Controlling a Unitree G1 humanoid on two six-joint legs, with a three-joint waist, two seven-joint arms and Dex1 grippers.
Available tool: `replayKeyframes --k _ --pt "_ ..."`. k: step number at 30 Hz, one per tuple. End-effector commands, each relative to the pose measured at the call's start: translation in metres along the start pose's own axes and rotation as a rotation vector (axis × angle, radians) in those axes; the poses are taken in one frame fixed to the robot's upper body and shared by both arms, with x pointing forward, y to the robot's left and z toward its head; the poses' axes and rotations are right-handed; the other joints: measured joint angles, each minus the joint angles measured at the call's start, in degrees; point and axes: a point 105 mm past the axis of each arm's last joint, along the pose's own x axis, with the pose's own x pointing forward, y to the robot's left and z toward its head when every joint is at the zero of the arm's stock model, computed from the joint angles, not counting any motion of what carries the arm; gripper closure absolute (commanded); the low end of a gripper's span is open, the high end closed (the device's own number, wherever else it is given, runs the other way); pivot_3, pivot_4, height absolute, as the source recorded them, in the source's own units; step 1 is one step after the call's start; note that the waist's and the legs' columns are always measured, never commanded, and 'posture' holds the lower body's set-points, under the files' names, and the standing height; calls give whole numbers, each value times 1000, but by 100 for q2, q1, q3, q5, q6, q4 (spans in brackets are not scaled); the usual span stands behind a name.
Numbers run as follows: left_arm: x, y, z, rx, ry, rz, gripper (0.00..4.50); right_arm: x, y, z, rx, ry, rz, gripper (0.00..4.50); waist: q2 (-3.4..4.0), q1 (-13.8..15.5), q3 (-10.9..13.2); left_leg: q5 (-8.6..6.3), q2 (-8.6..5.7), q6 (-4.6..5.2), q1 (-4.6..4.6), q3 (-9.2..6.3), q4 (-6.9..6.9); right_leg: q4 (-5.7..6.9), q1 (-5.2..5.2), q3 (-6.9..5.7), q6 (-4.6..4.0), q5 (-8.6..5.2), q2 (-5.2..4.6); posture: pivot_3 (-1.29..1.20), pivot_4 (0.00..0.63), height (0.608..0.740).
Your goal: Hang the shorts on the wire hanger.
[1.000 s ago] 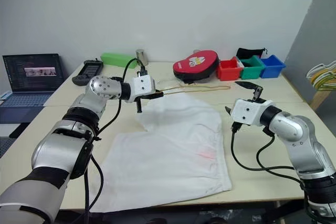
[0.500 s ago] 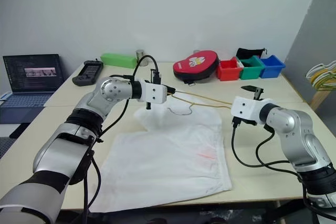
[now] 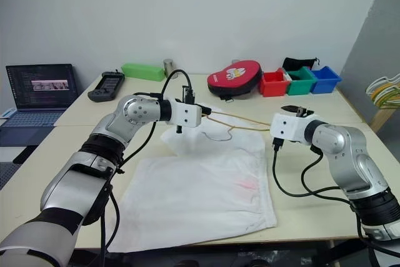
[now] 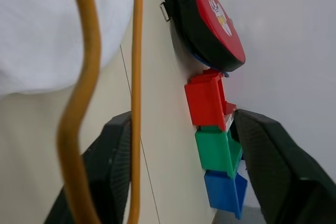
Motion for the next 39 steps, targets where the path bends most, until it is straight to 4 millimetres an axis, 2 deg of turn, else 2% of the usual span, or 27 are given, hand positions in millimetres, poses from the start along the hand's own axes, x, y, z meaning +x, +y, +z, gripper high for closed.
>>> replayKeyframes --k 1,8,9,12,17,21,23,29,32,34,36,39 --pt "-2 11 7 27 -15 33 4500 -5 -11 -4 -63 23 -40 2640 0 -1 0 0 0 0 0 0 0 0 0 0 0 0 0 172 0 740" --pt "0 10 7 6 -14 30 4500 -4 -9 -9 -86 32 -39 4339 0 -5 0 0 0 0 2 3 0 1 1 0 0 0 0 167 0 740" --pt "0 11 7 7 -13 30 4500 -4 -9 -9 -86 33 -40 4426 0 -5 0 0 0 0 2 3 0 1 1 0 0 0 0 167 0 740" --pt "0 11 6 9 -13 32 4500 -3 -9 -9 -87 30 -43 4426 0 -6 0 0 0 0 2 4 0 0 1 1 0 0 0 166 0 740" --pt "-1 14 10 -13 -49 48 3576 -2 -5 -7 -64 16 -37 4500 0 -7 0 0 0 0 2 2 0 1 1 2 0 0 0 169 0 740" --pt "-9 26 16 -52 -111 98 2852 -1 -2 -1 -3 -18 -27 4500 -1 -10 -1 0 1 0 3 3 0 1 2 3 -1 0 0 170 0 740" --pt "-14 29 20 -85 -160 97 2324 -2 0 -3 21 -17 -21 4500 -1 -11 -1 0 1 0 3 3 0 2 2 4 -1 0 0 170 0 740" --pt "-29 24 28 -166 -271 10 1106 -4 2 -14 134 8 -12 4500 -1 -10 -2 0 0 0 3 5 0 1 3 -1 -1 0 0 175 0 740" --pt "-38 29 26 -262 -302 19 464 -11 5 -31 256 44 2 4500 -1 -21 -2 0 0 0 3 4 1 2 4 0 -1 0 0 173 0 740" --pt "-44 28 23 -367 -324 17 42 -20 12 -51 362 89 38 4500 -1 -29 -2 0 0 1 4 2 2 2 5 0 -1 0 1 178 0 740" --pt "-48 25 20 -468 -345 25 18 -29 22 -66 498 123 88 4500 0 -35 -3 0 0 1 6 1 2 1 8 0 -1 0 1 177 0 740" --pt "-50 9 22 -655 -391 37 18 -55 53 -85 808 169 249 4500 8 -29 -9 0 2 2 6 -5 2 0 9 4 0 0 0 175 0 740"
